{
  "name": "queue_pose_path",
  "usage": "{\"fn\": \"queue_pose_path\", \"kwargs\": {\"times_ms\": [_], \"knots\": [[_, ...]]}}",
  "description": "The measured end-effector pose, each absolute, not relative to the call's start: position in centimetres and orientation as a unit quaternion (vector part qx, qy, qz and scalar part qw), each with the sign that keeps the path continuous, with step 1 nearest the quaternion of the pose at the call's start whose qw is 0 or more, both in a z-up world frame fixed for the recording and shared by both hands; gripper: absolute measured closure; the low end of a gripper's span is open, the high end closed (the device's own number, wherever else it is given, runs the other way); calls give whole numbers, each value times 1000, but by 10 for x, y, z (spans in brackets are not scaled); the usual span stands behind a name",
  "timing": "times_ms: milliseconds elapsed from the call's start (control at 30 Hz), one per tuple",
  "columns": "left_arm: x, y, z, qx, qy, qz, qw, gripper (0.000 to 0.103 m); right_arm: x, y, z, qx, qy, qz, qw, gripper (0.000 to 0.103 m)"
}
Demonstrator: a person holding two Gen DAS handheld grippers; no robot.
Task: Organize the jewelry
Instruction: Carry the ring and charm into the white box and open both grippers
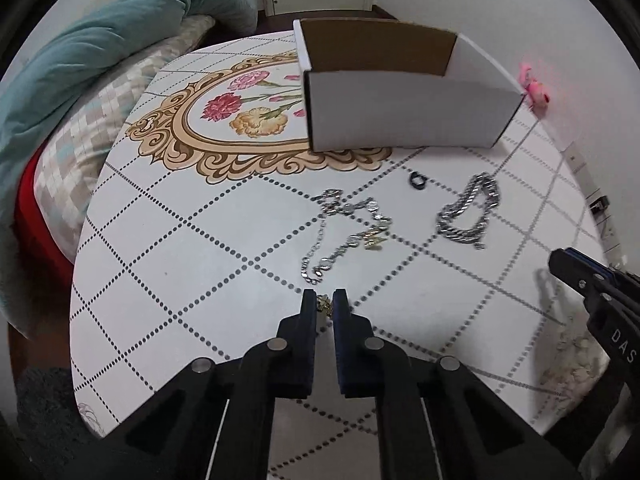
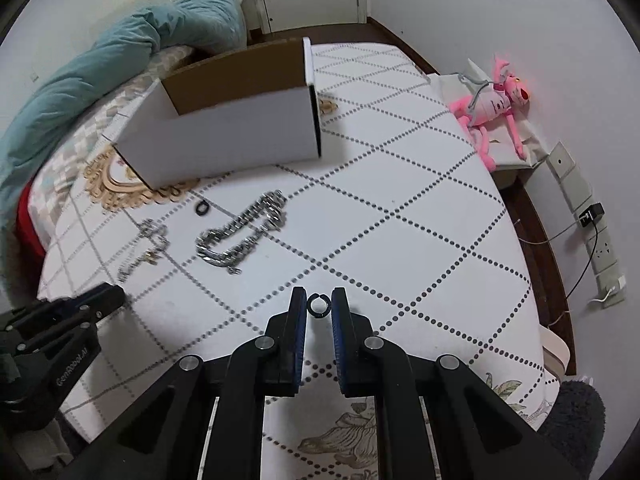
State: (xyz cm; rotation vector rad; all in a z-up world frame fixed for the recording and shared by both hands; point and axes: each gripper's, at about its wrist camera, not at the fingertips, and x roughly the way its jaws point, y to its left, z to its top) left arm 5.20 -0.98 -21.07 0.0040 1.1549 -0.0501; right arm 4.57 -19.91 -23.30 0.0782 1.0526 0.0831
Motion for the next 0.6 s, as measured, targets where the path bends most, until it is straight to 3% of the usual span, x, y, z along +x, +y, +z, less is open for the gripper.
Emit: {"fn": "queue_pose_path", "kwargs": {"times_ms": [600], "knots": [[87,35,-97,-104,470,-56,875,98,75,-191,-132,100,433,109,889,90]]}}
